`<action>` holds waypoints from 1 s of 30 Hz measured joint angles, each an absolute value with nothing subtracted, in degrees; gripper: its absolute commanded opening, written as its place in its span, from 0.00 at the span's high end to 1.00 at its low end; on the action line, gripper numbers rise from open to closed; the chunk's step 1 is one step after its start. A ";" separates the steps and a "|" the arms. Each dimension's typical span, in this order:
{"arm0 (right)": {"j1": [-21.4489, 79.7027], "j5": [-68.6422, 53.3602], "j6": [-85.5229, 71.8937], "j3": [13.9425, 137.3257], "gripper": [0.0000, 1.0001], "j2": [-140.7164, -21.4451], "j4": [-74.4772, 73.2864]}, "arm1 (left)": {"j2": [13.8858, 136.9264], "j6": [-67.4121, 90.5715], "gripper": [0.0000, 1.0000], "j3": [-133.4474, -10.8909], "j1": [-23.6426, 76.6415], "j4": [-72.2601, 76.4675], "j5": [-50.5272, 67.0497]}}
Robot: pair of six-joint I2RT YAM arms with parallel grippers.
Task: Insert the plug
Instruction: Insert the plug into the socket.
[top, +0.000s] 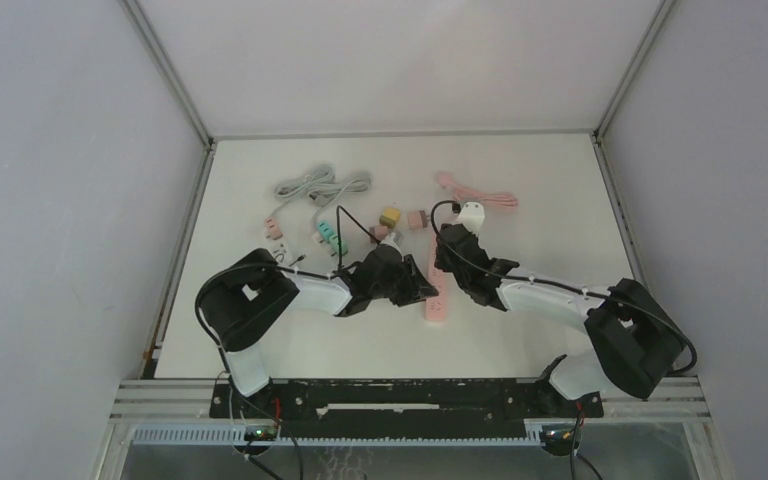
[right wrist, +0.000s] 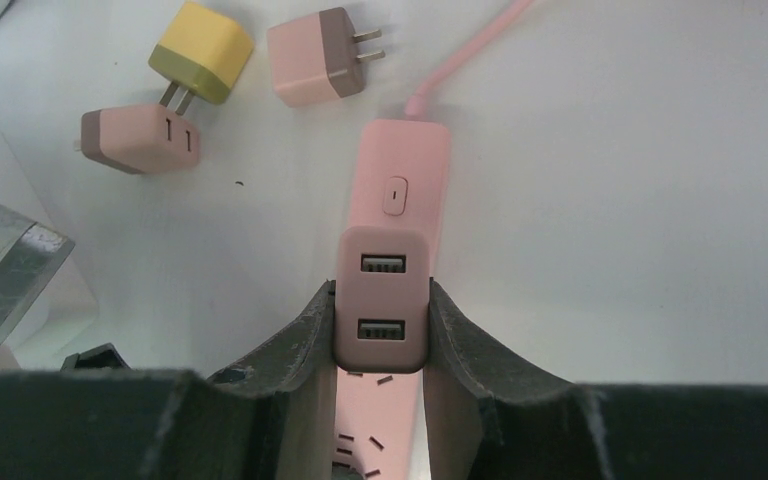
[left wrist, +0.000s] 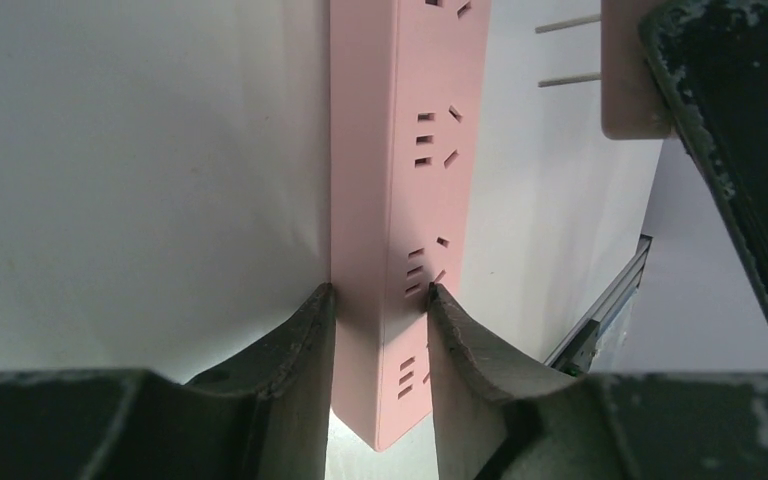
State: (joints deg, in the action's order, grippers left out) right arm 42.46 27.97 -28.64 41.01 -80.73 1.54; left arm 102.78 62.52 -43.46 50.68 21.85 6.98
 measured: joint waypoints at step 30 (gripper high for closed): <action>45.50 37.93 -32.53 44.95 1.00 -91.88 4.95 | 103.88 66.08 0.71 -42.44 51.59 26.20 6.07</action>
State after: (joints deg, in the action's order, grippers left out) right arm 45.50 37.93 -32.53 44.95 -91.88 4.95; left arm 103.88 66.08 -42.44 51.59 26.20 6.07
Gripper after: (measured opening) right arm 0.375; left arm 0.363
